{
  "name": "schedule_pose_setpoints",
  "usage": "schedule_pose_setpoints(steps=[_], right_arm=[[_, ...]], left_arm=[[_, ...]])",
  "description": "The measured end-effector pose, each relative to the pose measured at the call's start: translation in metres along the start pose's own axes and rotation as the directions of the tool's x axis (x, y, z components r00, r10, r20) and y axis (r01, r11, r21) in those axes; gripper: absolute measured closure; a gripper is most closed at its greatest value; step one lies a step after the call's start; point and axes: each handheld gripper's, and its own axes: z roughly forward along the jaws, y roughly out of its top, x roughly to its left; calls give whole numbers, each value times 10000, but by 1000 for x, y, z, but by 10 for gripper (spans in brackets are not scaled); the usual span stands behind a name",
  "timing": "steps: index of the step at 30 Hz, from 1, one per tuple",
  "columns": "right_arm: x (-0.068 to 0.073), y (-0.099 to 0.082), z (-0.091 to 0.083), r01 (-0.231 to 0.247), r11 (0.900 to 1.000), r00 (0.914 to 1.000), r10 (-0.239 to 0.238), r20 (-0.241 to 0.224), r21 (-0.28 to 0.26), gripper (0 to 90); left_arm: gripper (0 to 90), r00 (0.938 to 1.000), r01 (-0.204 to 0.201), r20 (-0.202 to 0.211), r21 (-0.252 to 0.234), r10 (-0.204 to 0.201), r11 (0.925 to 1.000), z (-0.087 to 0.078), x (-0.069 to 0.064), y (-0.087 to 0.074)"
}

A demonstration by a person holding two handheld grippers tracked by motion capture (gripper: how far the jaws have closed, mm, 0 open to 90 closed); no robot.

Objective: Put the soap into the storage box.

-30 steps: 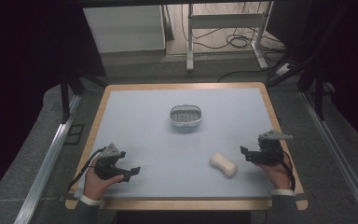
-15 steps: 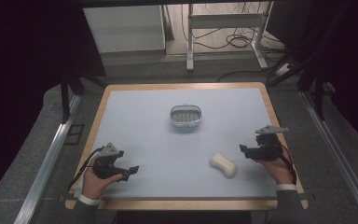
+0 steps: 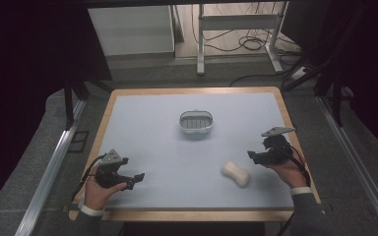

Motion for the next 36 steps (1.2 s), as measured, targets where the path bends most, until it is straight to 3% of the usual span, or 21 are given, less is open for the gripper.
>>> schedule_pose_setpoints(steps=[19,26,36], right_arm=[[22,23,1,971,9929,9950,-951,-315,689,219],[34,31,0,1526,9802,9880,-1480,-452,1263,218],[47,33,9,1546,9692,9869,-1423,-763,1918,213]], left_arm=[[75,9999,-85,64,174,84,9998,2,-1,0],[75,9999,-79,124,143,77,9999,2,-1,0],[74,9998,-59,192,101,57,9999,1,-1,0]])
